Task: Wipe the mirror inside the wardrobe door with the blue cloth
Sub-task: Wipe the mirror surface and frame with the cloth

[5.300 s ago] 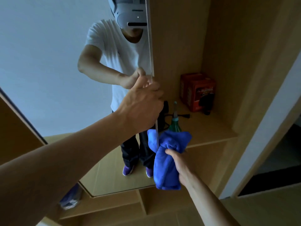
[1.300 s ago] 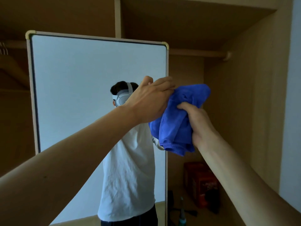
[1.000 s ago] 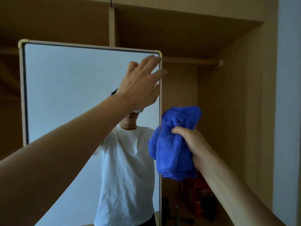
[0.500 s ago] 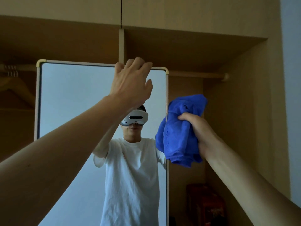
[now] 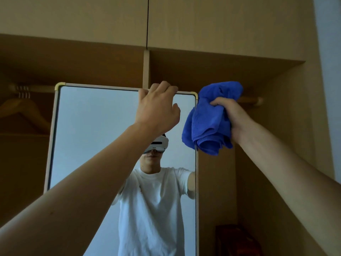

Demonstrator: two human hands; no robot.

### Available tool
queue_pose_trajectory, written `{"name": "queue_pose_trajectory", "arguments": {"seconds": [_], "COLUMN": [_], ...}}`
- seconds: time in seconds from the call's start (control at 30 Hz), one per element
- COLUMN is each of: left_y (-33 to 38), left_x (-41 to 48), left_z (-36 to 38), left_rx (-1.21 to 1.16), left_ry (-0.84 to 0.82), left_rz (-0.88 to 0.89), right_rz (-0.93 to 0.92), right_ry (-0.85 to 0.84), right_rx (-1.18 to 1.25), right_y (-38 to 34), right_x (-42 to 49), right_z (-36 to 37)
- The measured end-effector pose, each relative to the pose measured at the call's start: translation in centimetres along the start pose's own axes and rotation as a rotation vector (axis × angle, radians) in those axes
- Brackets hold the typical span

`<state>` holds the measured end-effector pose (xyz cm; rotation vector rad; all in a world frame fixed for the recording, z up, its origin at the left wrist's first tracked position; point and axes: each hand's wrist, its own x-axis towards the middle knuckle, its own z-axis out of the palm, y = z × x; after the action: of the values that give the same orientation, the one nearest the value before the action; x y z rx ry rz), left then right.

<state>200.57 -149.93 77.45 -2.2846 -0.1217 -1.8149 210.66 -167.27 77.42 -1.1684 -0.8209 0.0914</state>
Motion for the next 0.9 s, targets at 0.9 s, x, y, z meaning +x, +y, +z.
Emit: {"name": "queue_pose_trajectory", "arguments": {"seconds": [0.9], "left_y": [-0.1], "left_x": [0.0], "left_z": [-0.5], "left_rx": [-0.104], "left_ry": [0.044], "left_rz": [0.006], "right_rz": [-0.216], "right_ry": [0.104], "right_rx": [-0.739], "right_y": [-7.2], "right_x": [2.9], "right_z": [1.3]}}
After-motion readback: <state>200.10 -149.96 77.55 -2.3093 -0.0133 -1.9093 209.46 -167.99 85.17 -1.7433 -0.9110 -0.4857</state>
